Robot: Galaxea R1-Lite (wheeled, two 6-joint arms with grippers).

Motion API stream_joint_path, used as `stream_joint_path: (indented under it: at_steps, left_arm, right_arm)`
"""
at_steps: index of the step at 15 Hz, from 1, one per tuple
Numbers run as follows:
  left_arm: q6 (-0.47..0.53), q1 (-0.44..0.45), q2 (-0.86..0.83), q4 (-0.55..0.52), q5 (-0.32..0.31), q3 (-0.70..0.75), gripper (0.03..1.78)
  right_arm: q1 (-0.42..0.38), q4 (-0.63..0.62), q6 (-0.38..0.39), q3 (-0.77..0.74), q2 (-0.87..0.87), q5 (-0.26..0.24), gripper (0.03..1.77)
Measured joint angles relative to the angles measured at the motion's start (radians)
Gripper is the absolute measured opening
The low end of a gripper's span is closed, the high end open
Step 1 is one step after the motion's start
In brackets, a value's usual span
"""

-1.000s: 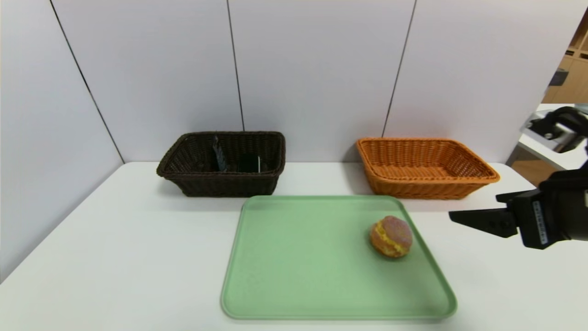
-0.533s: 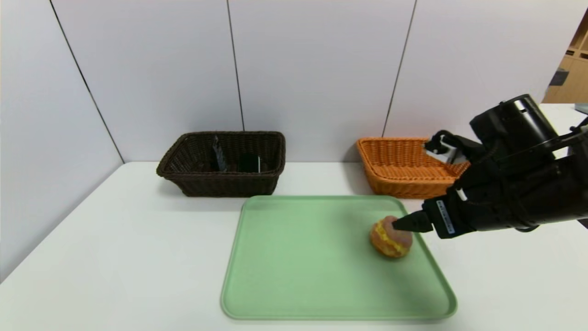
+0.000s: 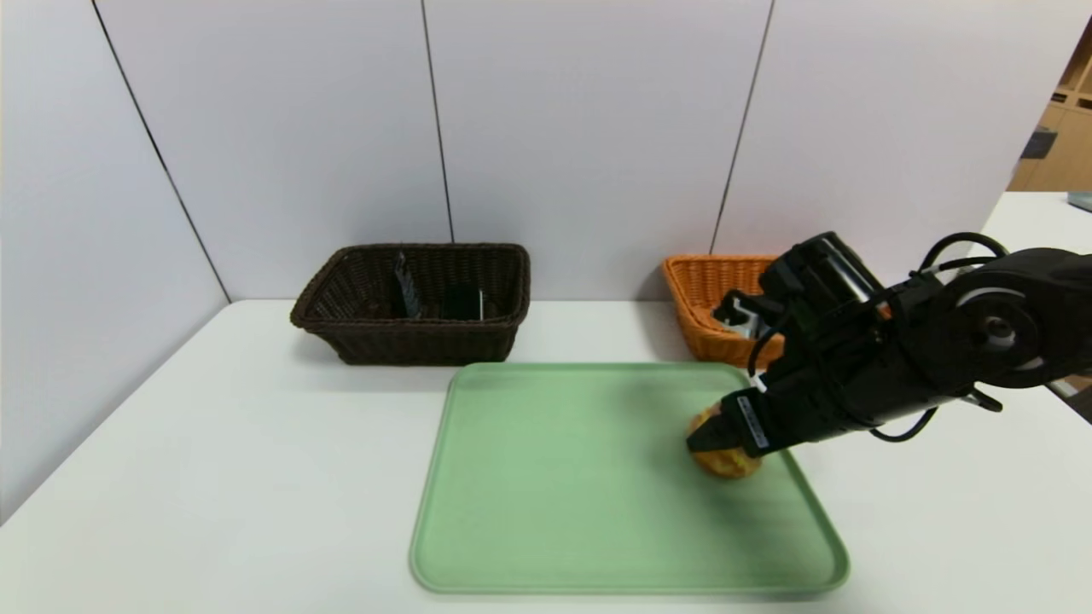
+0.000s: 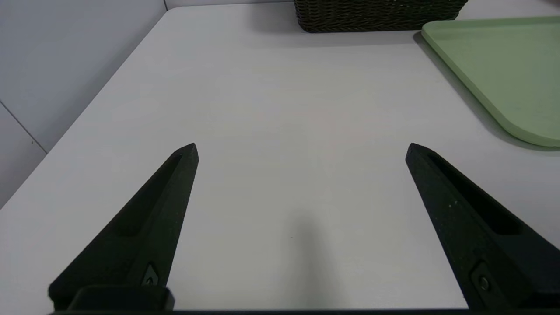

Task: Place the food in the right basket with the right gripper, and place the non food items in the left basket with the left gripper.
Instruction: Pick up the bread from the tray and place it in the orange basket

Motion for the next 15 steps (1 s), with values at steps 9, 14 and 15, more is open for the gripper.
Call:
stream_joint_path:
  at_steps: [9, 14, 15]
  left_arm:
    - [0.0, 0.0, 0.0, 0.0, -0.001, 0.0, 1.69]
    - [0.0, 0.0, 0.0, 0.0, 0.0, 0.0, 1.69]
    - [0.0, 0.0, 0.0, 0.0, -0.001, 0.0, 1.69]
  right_arm:
    - [-0.01, -0.003, -0.003, -0.008, 0.069, 0.001, 1.7]
    - [-0.013, -0.008, -0.008, -0.008, 0.084, 0.0, 1.21]
    - [-0.015, -0.01, -0.008, -0.008, 0.087, -0.001, 1.09]
